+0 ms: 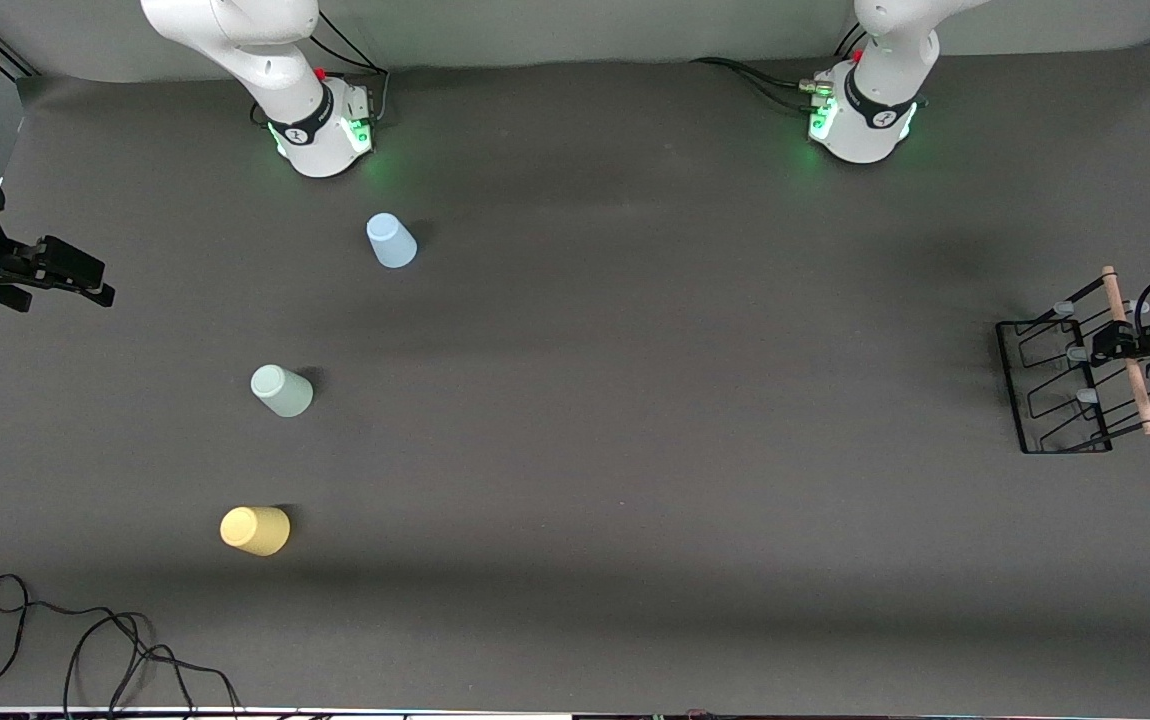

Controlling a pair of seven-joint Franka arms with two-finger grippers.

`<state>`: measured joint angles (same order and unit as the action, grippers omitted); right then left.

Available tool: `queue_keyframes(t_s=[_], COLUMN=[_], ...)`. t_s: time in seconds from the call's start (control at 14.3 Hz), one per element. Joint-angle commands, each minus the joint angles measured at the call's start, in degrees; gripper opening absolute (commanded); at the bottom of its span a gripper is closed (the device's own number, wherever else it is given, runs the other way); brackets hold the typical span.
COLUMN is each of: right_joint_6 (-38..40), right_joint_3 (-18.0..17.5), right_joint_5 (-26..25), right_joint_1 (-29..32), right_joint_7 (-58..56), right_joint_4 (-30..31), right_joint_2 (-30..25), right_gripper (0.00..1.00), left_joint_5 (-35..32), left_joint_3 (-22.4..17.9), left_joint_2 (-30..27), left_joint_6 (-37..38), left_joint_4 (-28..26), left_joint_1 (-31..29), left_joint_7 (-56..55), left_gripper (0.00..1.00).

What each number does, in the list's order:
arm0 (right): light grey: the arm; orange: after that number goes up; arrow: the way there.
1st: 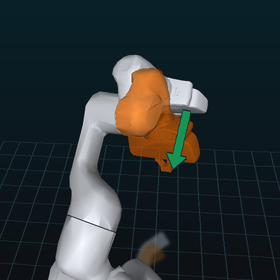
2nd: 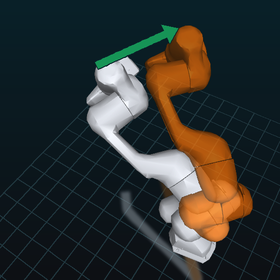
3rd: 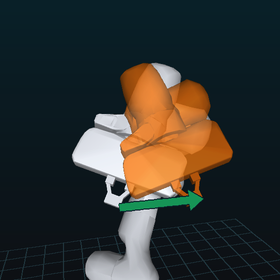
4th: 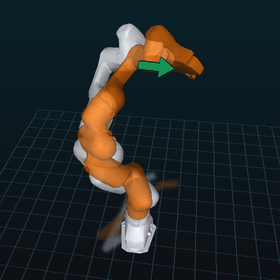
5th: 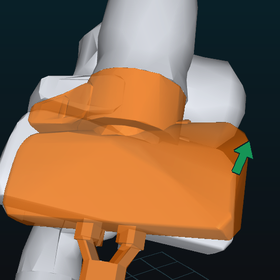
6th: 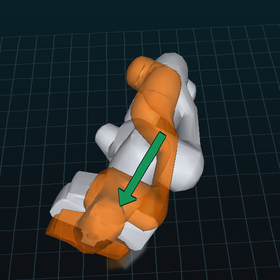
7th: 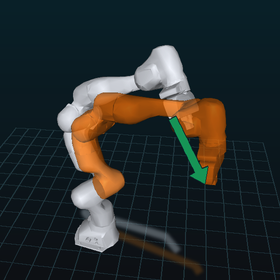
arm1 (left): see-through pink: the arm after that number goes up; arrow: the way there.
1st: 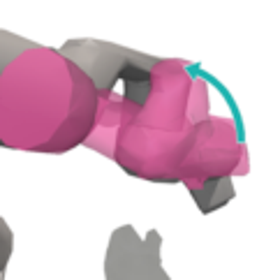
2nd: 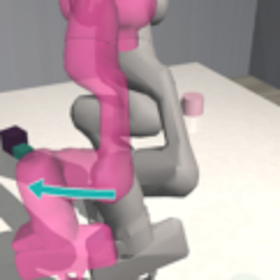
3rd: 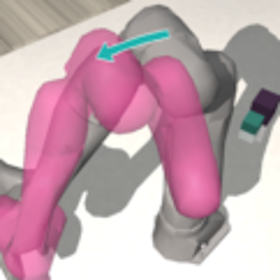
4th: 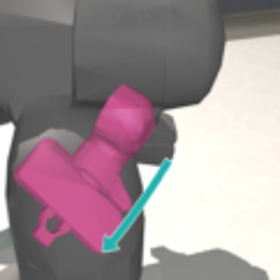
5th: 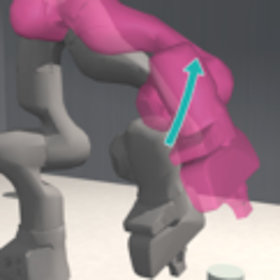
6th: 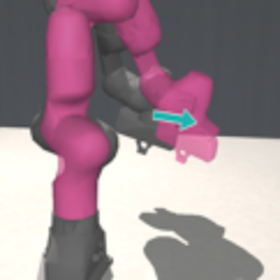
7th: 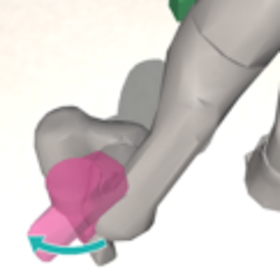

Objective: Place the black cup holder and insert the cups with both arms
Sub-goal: 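Grasp the wooden dowel of the black cup holder with the left gripper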

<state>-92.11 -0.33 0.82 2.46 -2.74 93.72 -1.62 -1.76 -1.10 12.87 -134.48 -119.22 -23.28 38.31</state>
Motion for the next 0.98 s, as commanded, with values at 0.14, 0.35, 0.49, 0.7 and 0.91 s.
queue_keyframes(t_s=[0.14,0.35,0.49,0.7,0.91], right_joint_6=[0.4,0.4,0.4,0.4,0.4], right_joint_3=[0.0,0.1,0.1,0.1,0.1], right_joint_5=[-0.4,-0.4,-0.5,-0.4,-0.4], right_joint_1=[-0.2,-0.2,-0.2,-0.1,-0.2], right_joint_7=[-0.2,-0.2,-0.2,-0.2,-0.2], right_joint_4=[0.5,0.5,0.5,0.5,0.5], right_joint_2=[-0.6,-0.5,-0.3,-0.2,-0.1], right_gripper=[1.00,1.00,1.00,1.00,1.00], left_joint_5=[-0.2,0.6,0.8,0.9,4.9], left_joint_3=[0.4,0.4,0.5,0.8,1.9], left_joint_2=[-1.5,-1.9,-2.7,-3.4,-3.4], left_joint_6=[1.1,1.2,1.4,10.5,23.4], left_joint_4=[-0.8,-0.8,-0.1,6.4,16.3], left_joint_1=[-0.5,-0.6,-0.8,-0.3,1.1], left_joint_7=[1.0,0.9,0.8,0.8,0.4], left_gripper=[0.14,0.00,0.00,0.00,0.00])
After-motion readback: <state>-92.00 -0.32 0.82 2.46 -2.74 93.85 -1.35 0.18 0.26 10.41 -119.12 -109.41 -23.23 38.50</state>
